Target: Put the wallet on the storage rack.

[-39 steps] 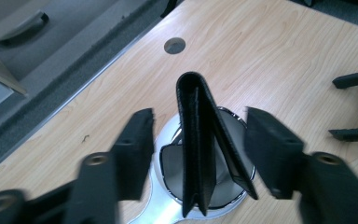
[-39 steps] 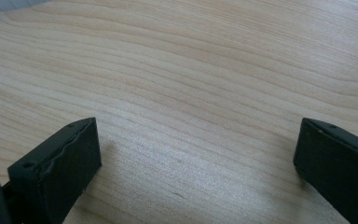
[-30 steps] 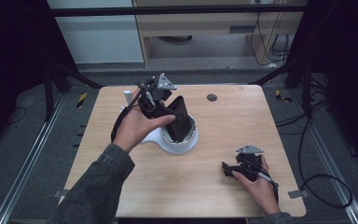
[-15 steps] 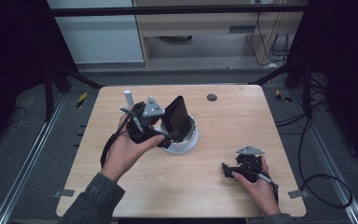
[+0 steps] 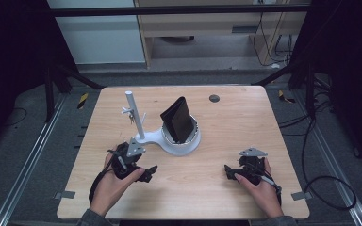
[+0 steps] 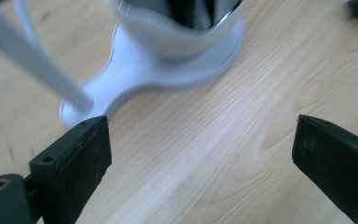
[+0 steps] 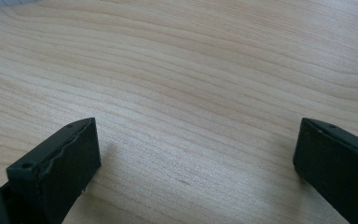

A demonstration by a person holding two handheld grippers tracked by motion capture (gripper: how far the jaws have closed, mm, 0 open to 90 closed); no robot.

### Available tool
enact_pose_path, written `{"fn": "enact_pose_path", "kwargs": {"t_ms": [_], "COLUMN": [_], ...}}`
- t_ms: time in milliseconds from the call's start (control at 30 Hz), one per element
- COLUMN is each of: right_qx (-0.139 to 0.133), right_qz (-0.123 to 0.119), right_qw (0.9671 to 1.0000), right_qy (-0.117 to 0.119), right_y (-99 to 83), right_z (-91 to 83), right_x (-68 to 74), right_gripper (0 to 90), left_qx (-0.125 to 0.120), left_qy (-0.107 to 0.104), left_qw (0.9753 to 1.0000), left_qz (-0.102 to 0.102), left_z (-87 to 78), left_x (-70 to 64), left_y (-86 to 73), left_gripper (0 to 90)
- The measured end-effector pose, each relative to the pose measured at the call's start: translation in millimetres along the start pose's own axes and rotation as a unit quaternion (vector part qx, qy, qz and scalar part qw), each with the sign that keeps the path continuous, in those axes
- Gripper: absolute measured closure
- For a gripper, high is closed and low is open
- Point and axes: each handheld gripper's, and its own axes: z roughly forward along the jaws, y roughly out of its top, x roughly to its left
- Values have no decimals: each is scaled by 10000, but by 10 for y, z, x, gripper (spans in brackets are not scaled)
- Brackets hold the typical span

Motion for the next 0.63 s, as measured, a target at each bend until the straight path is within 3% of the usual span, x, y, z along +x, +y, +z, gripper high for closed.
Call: {"fn": "enact_pose_path", "kwargs": {"t_ms": [67,100,133,200,300,400,433,500,567,633], "right_qx": [10,10,10,10,8,8,13,19,5,8], "right_qz": [30,30,31,31,37,39,58,59,4,9], "right_qw": [10000,10000,10000,10000,10000,10000,10000,10000,10000,10000], "right_qy": [17,17,16,16,19,18,23,24,-1,4], "right_y": [1,1,0,0,0,0,-1,-2,-5,-5], "right_z": [-5,-5,-5,-5,-5,-5,-6,-9,-6,-7], "right_x": [4,4,5,6,7,7,11,13,9,11], "right_gripper": [8,8,8,8,8,8,8,8,8,8], "left_qx": [110,110,137,91,196,205,165,190,-7,-106], "left_qy": [171,171,259,232,411,398,394,379,468,428], "left_qw": [9997,9997,9989,9975,9957,9947,9935,9933,9943,9947], "left_qz": [-108,-108,-361,-666,-810,-922,-1059,-1072,-962,-930], "left_z": [90,90,159,218,311,366,408,458,486,486], "left_x": [111,111,227,328,456,518,546,546,546,563], "left_y": [-146,-146,-273,-384,-524,-601,-662,-708,-755,-782], "left_gripper": [54,57,61,63,62,66,68,67,43,30]}}
